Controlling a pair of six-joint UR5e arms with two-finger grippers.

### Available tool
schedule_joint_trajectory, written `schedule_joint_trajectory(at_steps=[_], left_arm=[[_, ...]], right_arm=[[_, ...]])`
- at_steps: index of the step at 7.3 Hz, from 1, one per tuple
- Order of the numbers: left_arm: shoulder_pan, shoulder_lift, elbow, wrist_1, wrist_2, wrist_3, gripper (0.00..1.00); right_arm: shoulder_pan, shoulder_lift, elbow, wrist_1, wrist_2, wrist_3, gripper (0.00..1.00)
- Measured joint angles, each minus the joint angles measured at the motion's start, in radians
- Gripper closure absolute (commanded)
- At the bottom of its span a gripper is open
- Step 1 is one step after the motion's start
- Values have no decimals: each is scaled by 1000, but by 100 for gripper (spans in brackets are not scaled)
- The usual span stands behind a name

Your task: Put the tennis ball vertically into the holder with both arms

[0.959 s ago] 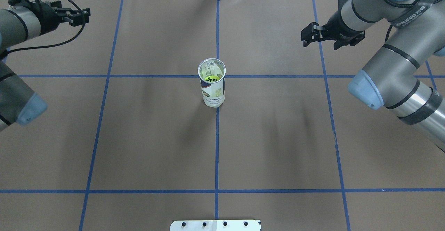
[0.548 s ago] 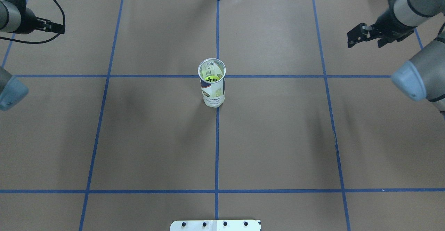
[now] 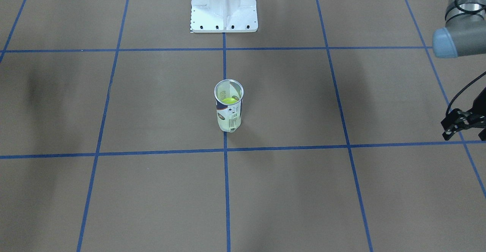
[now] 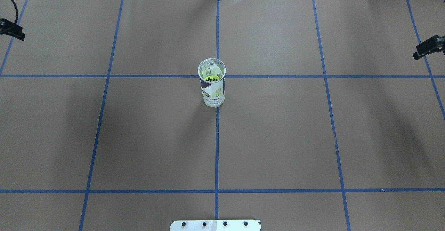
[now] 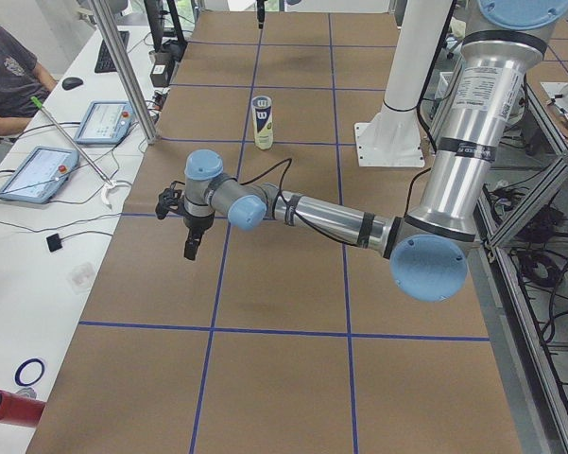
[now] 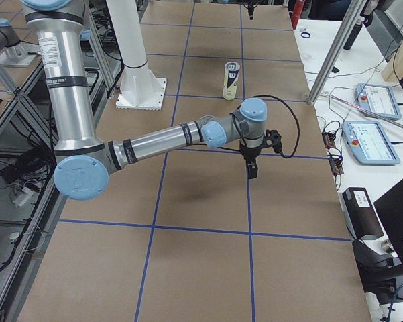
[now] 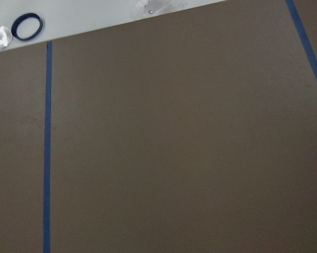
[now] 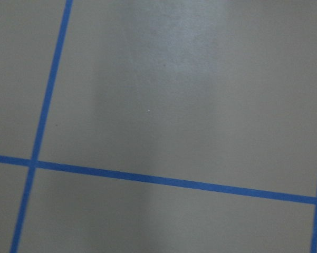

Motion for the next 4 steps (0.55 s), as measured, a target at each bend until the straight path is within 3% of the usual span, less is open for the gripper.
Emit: schedule_joint_trajectory(at_steps=[2, 4], left_arm=[[-85, 60, 3, 15, -139, 23, 1], [-139, 98, 21, 53, -171, 77, 1]], right_arm=[[58, -8, -69, 0, 26, -95, 1], [80, -6, -106, -3, 38, -116, 1]])
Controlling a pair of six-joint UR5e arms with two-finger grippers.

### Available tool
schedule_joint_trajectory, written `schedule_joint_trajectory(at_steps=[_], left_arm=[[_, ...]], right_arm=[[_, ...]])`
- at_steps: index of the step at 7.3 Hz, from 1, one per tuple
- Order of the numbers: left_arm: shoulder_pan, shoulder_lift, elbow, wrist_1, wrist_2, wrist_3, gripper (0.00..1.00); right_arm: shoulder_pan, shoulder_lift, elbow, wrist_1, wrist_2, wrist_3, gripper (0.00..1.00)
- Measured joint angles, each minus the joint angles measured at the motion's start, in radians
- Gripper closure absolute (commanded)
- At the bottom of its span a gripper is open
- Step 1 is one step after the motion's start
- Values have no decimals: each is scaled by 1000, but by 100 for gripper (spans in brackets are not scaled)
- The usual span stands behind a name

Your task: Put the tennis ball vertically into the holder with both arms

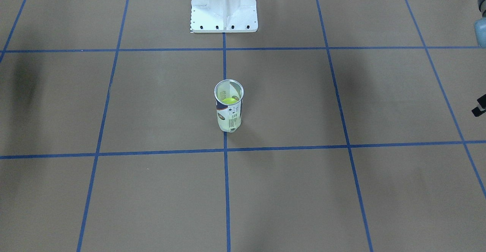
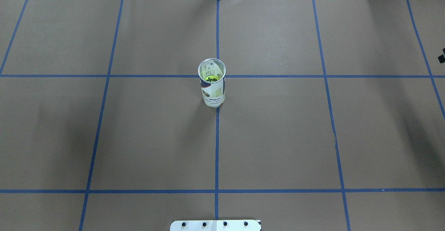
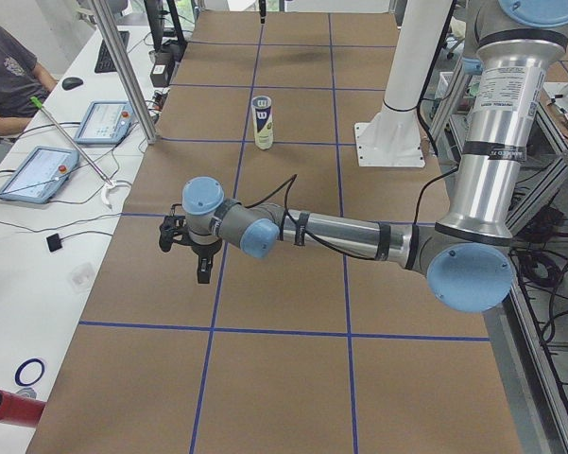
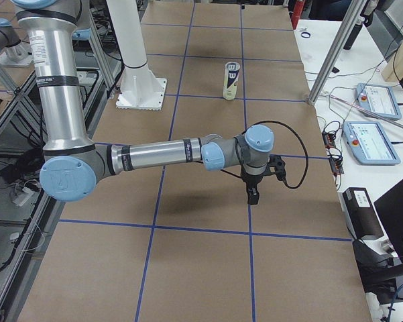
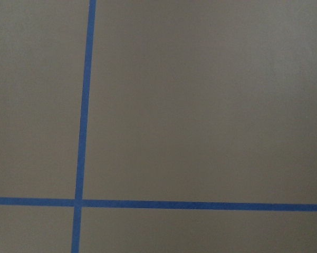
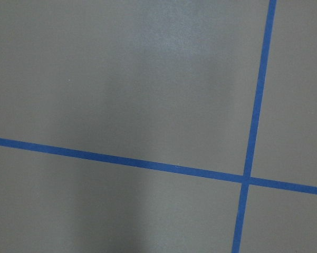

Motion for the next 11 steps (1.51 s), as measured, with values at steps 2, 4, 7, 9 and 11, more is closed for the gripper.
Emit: schedule_joint_trajectory(at_steps=[2, 4, 7, 9, 11], left_arm=[[-70, 16, 1, 78, -6, 16, 1], [-95, 19, -8, 144, -4, 68, 1], [-99, 20, -3, 210, 6, 182, 1], [-98, 20, -1, 260, 9, 254, 1], [-96, 18, 4, 314, 8, 347, 1]], right_arm=[[16, 5, -24, -6, 8, -2, 1], [33, 29, -82, -8, 12, -4, 1], [39, 44, -123, -9, 14, -7, 1], [39, 44, -126, -9, 14, -10, 1], [38, 45, -131, -19, 14, -25, 1]])
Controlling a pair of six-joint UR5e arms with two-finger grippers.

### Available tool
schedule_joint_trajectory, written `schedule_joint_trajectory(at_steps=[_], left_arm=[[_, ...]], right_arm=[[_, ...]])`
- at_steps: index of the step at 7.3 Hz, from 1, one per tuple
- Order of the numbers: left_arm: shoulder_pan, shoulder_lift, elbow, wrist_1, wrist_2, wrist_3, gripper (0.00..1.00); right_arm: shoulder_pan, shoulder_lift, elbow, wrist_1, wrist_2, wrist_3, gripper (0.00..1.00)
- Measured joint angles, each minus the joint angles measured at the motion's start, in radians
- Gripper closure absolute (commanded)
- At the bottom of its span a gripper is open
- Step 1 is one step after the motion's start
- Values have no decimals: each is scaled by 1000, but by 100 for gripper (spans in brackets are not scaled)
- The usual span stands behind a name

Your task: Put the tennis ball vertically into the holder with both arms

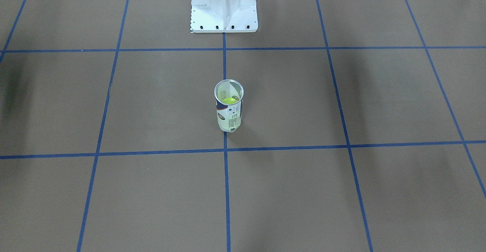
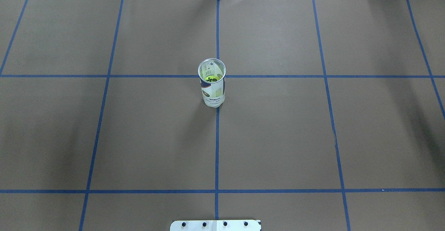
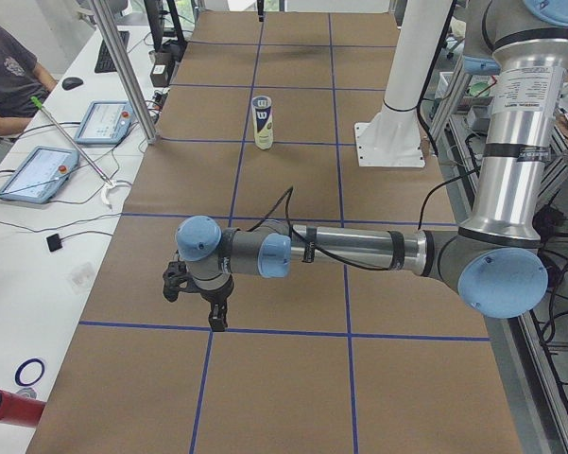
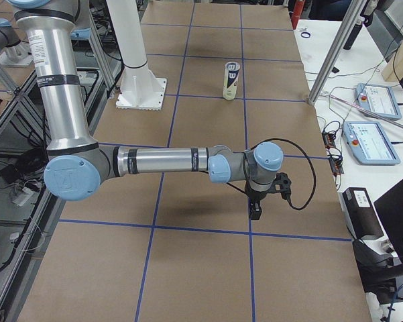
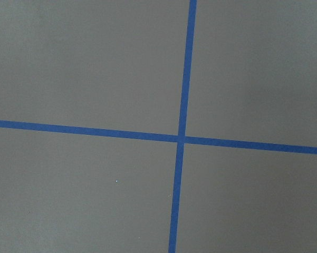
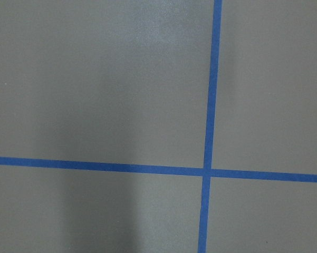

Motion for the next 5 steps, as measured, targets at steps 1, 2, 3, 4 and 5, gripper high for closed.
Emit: schedule_joint_trajectory(at_steps=[1, 2, 3, 4, 5], left_arm=[[0, -1, 1, 22, -1, 17, 1], [1, -3, 3, 33, -3, 19, 1], [1, -5, 5, 37, -5, 19, 1], [1, -5, 6, 37, -7, 18, 1], [1, -6, 5, 32, -10, 18, 0]], right_arm=[[0, -1, -1, -13, 0, -16, 1], [0, -3, -1, -22, 1, -28, 1], [0, -4, -1, -26, 1, -34, 1], [0, -3, -1, -27, 3, -37, 1], [0, -3, -1, -28, 10, -42, 1]])
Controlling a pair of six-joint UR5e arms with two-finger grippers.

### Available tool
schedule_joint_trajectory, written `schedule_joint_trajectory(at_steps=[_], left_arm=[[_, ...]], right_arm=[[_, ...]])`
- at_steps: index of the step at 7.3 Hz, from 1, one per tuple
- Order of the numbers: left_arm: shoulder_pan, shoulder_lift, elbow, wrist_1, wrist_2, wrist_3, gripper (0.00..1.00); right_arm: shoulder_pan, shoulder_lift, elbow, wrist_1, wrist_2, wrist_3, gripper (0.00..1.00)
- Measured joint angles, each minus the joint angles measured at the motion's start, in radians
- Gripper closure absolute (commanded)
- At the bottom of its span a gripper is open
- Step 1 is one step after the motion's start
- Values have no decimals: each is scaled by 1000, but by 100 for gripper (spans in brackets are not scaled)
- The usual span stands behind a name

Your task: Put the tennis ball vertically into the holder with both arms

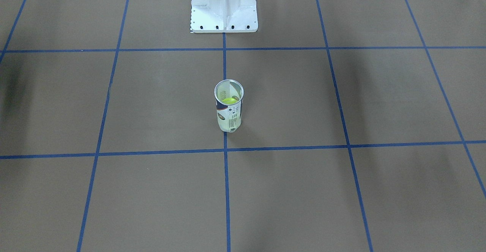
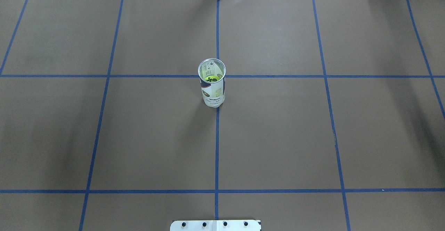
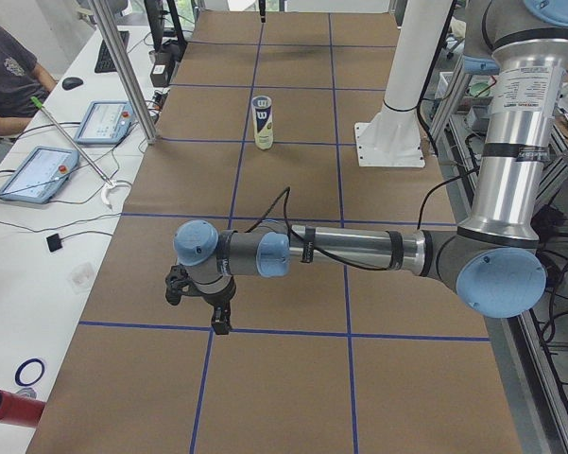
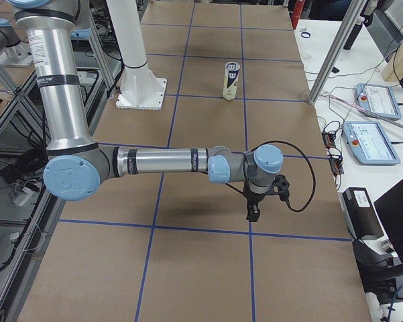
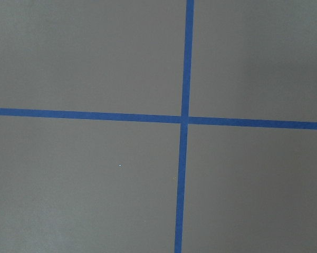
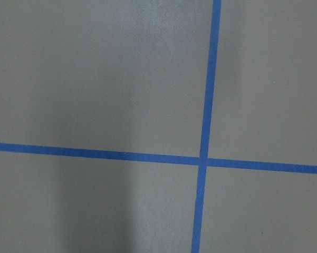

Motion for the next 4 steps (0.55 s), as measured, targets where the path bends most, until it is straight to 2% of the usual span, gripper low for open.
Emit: schedule_joint_trajectory(at_steps=[4], left_arm=[[2, -2, -10, -35, -4, 4, 0]], right_arm=[[1, 0, 12, 1, 26, -10, 1]])
